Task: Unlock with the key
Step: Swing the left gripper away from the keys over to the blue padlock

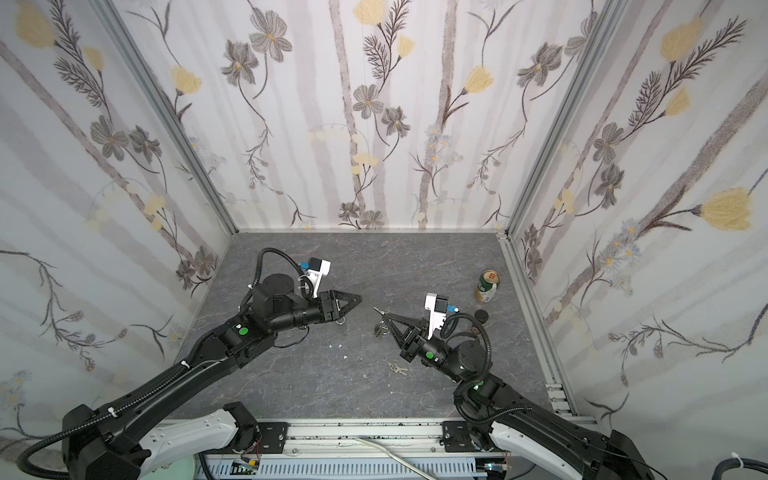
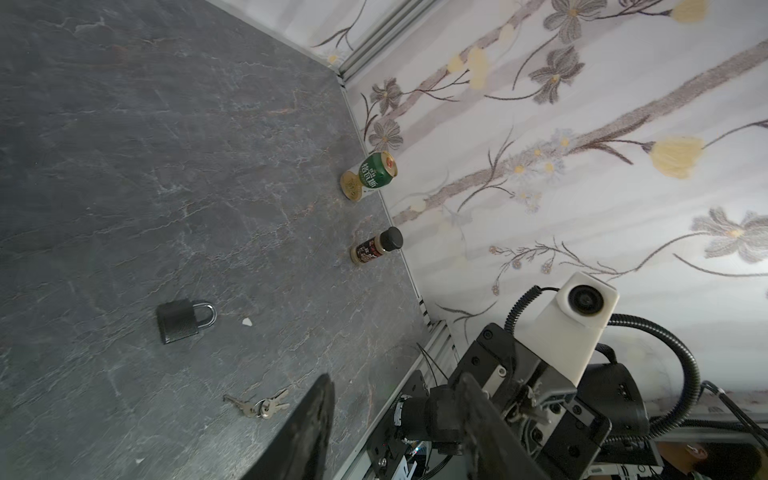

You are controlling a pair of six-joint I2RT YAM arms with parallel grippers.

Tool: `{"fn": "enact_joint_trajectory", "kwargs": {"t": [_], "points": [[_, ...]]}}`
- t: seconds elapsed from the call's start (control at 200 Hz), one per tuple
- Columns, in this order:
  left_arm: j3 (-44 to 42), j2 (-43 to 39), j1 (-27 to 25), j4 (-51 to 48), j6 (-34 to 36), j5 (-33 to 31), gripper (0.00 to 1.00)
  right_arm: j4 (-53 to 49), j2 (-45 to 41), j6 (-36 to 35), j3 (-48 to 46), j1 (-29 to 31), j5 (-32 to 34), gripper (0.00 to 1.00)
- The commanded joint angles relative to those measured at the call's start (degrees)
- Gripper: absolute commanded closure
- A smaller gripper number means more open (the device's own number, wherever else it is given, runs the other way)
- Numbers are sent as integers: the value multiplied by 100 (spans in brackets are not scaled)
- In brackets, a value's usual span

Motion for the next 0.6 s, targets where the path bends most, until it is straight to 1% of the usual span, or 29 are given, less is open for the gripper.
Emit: {"fn": "enact_joint_trajectory", "kwargs": {"t": [0.0,0.025,0.075,0.115,0.215,0.295,0.395,0.595], "points": [[121,106,119,-792,5,-450,58,-749,-134,-308,-21,11,542,100],[142,163,154,-945,-12,-530,56,-830,-154,-333,-29,6,597,100],[244,282,192,-1357,-6,-760,47,-939,-188,-373,-60,9,689,100],[348,428,205,-1706,26,-963,42,-1013,-199,-424,-69,10,721,100],[666,856,249,-2515,123,-1397,35,-1089,-171,-463,-99,10,751,100],[860,1245,325,-2965,114,-1720,32,-1078,-145,-460,-148,12,775,100],[961,1663,444,-3151,39,-1953,26,-1016,-163,-441,-222,21,829,100],[1216,2672,693,-3082,54,-2116,24,-919,-344,-356,-431,30,923,100]]}}
